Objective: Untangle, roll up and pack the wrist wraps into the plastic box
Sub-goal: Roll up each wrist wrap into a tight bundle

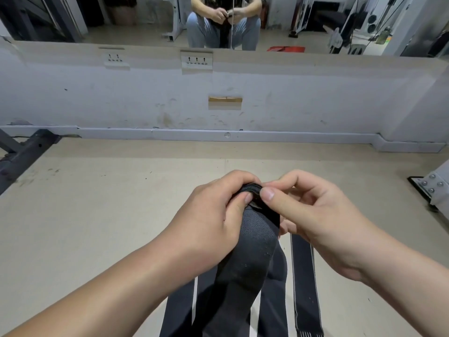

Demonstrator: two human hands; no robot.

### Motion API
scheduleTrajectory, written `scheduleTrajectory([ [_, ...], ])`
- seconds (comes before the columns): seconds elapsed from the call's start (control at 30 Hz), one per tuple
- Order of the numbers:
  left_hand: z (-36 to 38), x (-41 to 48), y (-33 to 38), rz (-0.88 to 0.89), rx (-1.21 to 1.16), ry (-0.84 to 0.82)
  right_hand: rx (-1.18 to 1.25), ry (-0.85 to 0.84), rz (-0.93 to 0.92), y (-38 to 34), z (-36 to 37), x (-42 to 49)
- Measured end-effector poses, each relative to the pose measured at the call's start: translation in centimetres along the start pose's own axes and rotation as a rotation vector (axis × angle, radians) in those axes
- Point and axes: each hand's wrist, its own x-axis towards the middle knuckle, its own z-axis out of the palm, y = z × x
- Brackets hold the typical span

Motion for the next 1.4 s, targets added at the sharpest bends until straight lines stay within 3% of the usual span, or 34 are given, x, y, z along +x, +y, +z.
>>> scheduleTrajectory([
  [0.17, -0.3, -0.1, -0.2, -0.012, -0.026, 0.056, 0.095, -0.134, 0.211, 0.3, -0.8, 0.2],
  [0.27, -0.6, -0.4, -0.1, 0.000, -0.062, 0.088, 0.070, -0.189, 0.223, 0.3, -1.1, 0.3],
  [0.43, -1.2, 0.4, 1.2, -0.149, -0.307, -0.052, 0.040, -0.129, 0.118, 0.2, -0.2, -0.1],
  [0.7, -0.8, 0.3, 2.1, -0.398, -0.756, -0.138, -0.489, -0.038, -0.286, 0.0, -0.7, 0.6],
  [0.87, -0.9, 0.5, 1.6, -0.418, -0.534, -0.048, -0.609, 0.044, -0.394, 0.3, -0.3, 0.4],
  [1.0, -0.6, 0.2, 1.8, -0.435, -0.639, -0.138, -0.208, 0.100, -0.255, -0.1, 0.7, -0.2],
  [1.13, 0.3, 0.3, 1.8, -0.407, -0.523, -0.040, 0.027, 0.001, -0.024, 0.0, 1.4, -0.5],
  [1.27, 0.1, 0.3, 1.7, -0.369, -0.446, -0.029, -0.247, -0.067, -0.037, 0.6, 0.8, -0.4],
  [1.4, 0.4, 0.1, 2.0, -0.363, -0.501, -0.074, -0.290, -0.077, -0.083, -0.1, 0.6, -0.7],
])
